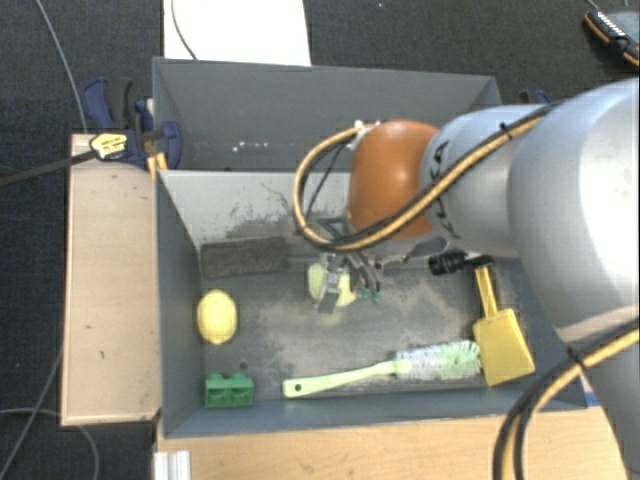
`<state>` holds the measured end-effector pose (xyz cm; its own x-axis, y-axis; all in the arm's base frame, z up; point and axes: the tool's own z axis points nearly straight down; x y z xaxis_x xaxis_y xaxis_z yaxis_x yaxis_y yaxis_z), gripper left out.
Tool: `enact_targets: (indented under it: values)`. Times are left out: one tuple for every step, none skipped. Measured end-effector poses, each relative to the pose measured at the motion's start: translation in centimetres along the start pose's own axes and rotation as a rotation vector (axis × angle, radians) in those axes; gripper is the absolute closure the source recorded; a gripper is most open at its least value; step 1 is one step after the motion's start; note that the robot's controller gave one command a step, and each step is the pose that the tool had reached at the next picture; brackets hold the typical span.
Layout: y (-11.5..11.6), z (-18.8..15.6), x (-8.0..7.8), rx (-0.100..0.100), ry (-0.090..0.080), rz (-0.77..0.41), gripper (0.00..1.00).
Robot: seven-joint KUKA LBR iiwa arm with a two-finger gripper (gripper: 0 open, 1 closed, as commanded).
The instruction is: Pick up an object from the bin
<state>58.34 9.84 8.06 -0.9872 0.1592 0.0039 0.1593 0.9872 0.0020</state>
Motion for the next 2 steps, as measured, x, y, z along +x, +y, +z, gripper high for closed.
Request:
enact_targets:
  values:
    - [-0.1, -1.2, 0.2, 0.002, 0.006, 0.000, 1.00]
    - [0.0, -4.0, 0.0, -0.001, -0.001, 0.000, 1.00]
